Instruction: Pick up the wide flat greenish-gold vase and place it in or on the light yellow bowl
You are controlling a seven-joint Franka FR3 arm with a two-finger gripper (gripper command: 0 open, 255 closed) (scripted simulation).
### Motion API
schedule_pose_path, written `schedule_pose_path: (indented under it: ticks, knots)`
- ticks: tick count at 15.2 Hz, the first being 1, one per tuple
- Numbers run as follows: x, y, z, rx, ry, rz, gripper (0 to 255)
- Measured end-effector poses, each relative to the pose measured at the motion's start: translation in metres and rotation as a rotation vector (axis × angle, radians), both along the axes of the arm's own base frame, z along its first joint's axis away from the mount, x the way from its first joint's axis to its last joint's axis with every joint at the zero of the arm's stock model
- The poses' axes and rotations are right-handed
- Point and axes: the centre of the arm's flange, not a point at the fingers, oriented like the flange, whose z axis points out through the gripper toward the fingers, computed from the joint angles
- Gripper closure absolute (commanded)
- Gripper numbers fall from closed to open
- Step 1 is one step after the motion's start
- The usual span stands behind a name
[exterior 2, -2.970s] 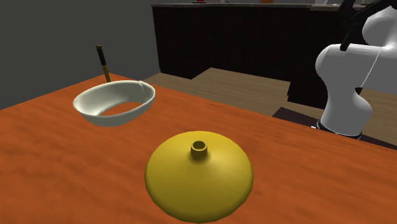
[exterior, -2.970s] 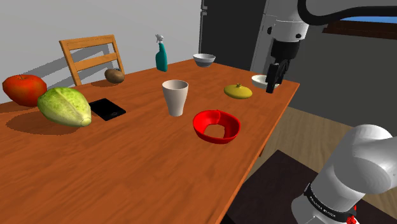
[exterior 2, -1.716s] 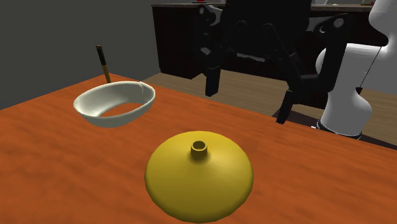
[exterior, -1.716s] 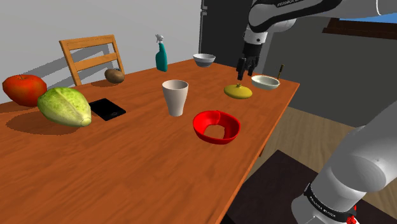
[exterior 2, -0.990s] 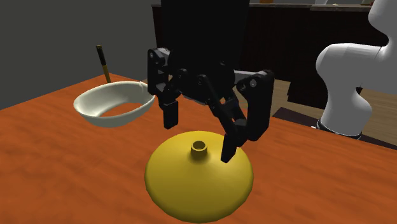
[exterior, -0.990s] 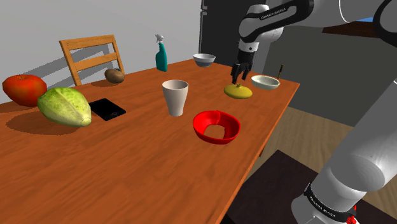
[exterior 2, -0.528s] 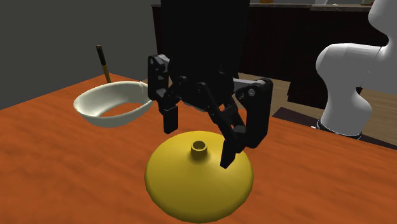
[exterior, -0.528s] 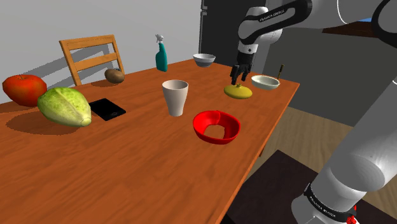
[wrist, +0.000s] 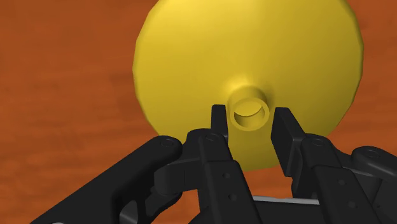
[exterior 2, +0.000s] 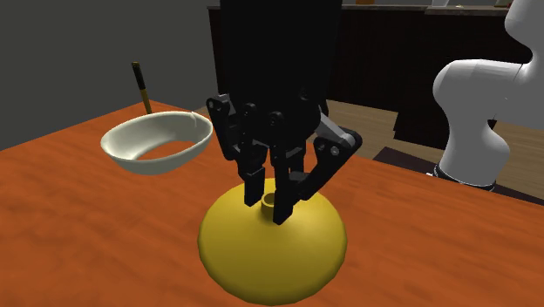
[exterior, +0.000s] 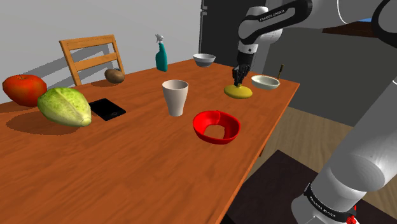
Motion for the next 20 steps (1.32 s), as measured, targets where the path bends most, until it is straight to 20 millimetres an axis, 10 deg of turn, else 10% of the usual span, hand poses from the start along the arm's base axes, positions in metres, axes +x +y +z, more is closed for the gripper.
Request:
schedule_pose_path:
  ticks: [20]
  knots:
    - [0.0, 0.001, 0.084, 0.0, 0.001, 0.0, 255]
